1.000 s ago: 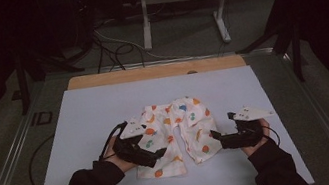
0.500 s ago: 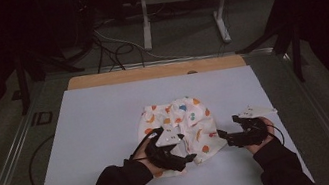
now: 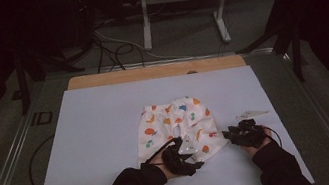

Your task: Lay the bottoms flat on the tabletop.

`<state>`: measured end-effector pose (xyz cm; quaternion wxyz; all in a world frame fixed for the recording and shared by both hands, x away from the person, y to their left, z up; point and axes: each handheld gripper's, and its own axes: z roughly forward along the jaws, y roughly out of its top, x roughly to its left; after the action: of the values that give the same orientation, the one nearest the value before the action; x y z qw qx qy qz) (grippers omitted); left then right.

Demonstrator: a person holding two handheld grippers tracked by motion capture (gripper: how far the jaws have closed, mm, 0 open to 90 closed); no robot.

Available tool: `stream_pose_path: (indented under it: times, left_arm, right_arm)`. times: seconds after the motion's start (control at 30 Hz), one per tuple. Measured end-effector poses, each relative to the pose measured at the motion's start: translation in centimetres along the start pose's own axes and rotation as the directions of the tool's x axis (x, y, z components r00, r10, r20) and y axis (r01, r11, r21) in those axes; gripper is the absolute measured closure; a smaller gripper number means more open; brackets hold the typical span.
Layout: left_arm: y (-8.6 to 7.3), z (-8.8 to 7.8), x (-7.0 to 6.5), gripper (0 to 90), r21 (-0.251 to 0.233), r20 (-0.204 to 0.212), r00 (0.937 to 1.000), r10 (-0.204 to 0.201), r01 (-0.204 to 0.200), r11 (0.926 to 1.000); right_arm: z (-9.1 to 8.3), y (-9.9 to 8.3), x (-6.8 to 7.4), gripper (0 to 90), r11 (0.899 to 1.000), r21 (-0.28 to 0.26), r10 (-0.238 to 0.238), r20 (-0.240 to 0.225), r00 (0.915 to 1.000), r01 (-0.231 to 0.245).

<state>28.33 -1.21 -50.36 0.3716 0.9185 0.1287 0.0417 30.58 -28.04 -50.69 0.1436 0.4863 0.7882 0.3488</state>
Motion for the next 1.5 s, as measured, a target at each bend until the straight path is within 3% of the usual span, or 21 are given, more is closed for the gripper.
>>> stream_pose_path:
  times: [0.27,0.3,0.47,0.57,0.77,1.03,1.5]
  left_arm:
    - [-0.2,1.1,0.1,67.5,0.048,-0.008,0.9999,0.013,-0.013,0.9988]
    - [-0.2,1.1,0.0,69.7,0.052,-0.011,0.9996,0.027,-0.027,0.9983]
    - [0.1,0.9,-0.1,87.1,0.044,-0.014,0.9997,0.02,-0.019,0.9988]
    - [0.3,0.3,-0.1,87.9,0.037,-0.017,0.9996,0.025,-0.024,0.999]
    - [0.2,-1.1,-0.2,88.0,0.011,-0.014,0.9997,0.022,-0.022,0.9997]
    - [-0.4,-1.9,-0.6,87.8,0.02,0.02,0.9993,0.031,-0.032,0.9993]
    - [-1.3,-2.1,-1.5,87.6,0.037,0.049,0.9981,0.038,-0.04,0.9985]
  right_arm:
    - [0.6,-0.3,-0.3,88.3,0.998,0.061,0.009,-0.023,0.9997,-0.008]
    - [0.6,-0.2,-0.3,89.0,0.998,0.065,0.008,-0.023,0.9997,-0.006]
    - [0.0,0.2,0.0,90.0,0.998,0.061,0.009,-0.037,0.9993,-0.007]
    - [-0.8,0.4,0.6,90.0,0.999,0.041,-0.009,-0.042,0.9991,0.011]
    - [-2.7,0.5,1.6,90.0,1.0,0.005,0.019,-0.043,0.9989,-0.019]
    - [-4.1,-0.4,2.5,89.8,0.997,0.023,0.071,-0.064,0.9954,-0.069]
    - [-4.8,-2.2,3.7,89.7,0.997,0.058,0.055,-0.058,0.9968,-0.051]
